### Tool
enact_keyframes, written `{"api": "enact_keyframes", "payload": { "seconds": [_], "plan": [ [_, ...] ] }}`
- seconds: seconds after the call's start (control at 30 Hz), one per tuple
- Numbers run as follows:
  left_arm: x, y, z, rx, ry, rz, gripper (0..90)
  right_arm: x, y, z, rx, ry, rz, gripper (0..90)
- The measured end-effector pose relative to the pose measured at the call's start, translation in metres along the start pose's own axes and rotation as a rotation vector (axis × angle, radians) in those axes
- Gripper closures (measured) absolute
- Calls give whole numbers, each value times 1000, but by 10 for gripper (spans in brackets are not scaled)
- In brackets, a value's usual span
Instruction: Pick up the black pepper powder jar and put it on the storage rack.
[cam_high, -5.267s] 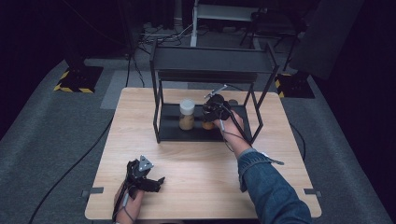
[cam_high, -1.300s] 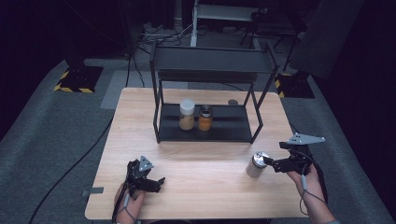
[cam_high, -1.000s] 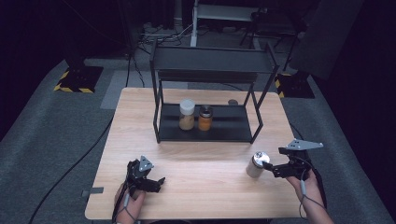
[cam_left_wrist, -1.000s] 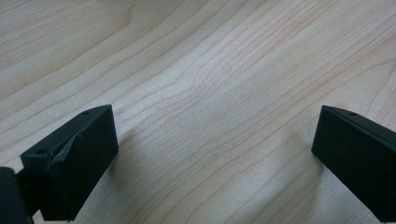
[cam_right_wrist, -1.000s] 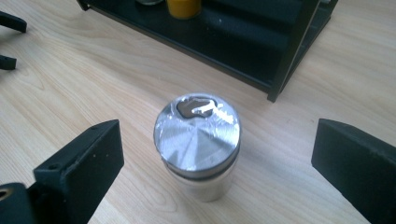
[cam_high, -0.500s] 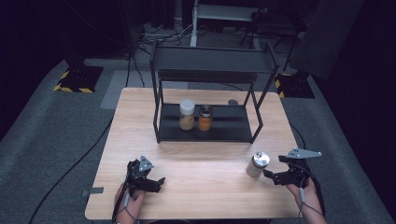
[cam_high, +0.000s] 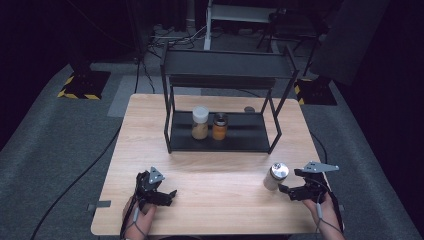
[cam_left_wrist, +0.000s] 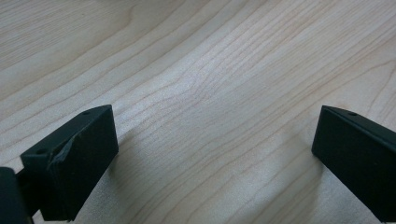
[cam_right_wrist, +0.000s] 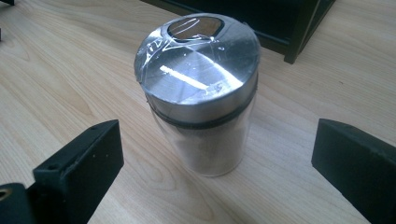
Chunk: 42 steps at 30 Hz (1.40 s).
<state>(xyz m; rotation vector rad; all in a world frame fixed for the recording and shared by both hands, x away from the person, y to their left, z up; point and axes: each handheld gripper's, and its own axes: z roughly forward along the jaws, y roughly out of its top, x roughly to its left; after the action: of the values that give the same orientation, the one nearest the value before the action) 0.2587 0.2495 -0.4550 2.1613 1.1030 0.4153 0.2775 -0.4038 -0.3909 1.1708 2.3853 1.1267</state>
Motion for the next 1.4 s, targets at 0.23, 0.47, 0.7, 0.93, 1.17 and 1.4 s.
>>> {"api": "enact_keyframes", "payload": {
  "seconds": [0.23, 0.47, 0.7, 0.93, 1.17, 1.4],
  "plan": [
    [0, 0, 0, 1, 1, -2, 0, 0, 7, 15, 13, 12, -20, 20],
    [0, 0, 0, 1, 1, -2, 0, 3, 17, 29, 30, 16, -51, 24],
    [0, 0, 0, 1, 1, -1, 0, 5, 29, 40, 72, 15, -83, 114],
    [0, 0, 0, 1, 1, -1, 0, 8, 33, 44, 100, -6, -107, 297],
    [0, 0, 0, 1, 1, -2, 0, 15, 42, 44, 130, -31, -117, 306],
    [0, 0, 0, 1, 1, -1, 0, 17, 55, 37, 126, -25, -120, 307]
  ]
}}
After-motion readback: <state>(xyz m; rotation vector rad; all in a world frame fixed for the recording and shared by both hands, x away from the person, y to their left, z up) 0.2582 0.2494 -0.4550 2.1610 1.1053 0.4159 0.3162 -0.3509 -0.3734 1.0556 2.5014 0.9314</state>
